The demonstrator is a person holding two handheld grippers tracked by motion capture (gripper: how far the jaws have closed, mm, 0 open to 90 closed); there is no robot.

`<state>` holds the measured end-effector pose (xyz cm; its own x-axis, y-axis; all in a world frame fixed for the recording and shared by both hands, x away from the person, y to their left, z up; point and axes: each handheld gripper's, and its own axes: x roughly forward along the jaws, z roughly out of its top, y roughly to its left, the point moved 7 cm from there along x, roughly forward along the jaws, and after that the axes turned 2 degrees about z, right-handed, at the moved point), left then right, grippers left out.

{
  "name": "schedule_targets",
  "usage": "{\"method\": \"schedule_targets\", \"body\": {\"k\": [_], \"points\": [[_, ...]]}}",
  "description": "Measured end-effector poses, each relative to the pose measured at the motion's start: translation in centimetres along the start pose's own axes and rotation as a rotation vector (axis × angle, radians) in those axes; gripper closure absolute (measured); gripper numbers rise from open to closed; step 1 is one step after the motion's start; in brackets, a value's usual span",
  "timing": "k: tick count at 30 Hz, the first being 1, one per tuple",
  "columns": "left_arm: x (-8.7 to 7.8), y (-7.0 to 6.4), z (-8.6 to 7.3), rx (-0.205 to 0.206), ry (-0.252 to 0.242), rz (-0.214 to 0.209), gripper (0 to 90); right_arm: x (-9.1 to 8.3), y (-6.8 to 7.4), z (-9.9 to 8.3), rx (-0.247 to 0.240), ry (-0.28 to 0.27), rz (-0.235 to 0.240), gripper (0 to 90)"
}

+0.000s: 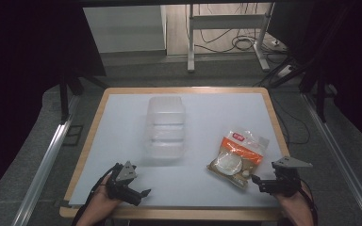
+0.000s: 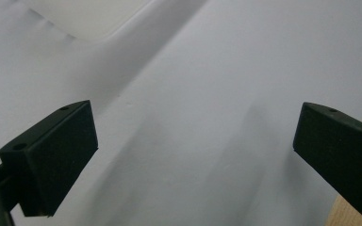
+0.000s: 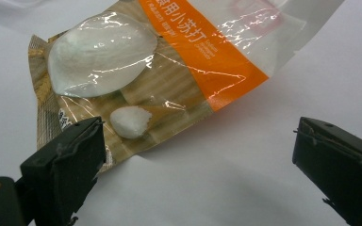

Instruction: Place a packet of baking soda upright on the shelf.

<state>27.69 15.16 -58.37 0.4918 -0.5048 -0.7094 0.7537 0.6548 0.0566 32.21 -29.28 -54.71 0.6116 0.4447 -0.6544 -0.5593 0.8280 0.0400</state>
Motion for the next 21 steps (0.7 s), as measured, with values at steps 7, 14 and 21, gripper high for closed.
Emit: {"method": "schedule_targets", "body": {"k": [7,14,21], "points": [[0.0,0.0,0.0,0.004,0.001,0.000,0.5,0.1,0.4,-0.3,-0.034,0.051,-0.006,16.7],[0.0,-0.1,0.0,0.008,0.002,-0.001,0.6,-0.3,1.6,-0.5,-0.096,0.135,0.034,55.6],[0.1,-0.2,0.0,0.018,0.004,-0.001,0.7,0.8,3.7,-1.1,-0.162,0.218,0.133,85.6]]}}
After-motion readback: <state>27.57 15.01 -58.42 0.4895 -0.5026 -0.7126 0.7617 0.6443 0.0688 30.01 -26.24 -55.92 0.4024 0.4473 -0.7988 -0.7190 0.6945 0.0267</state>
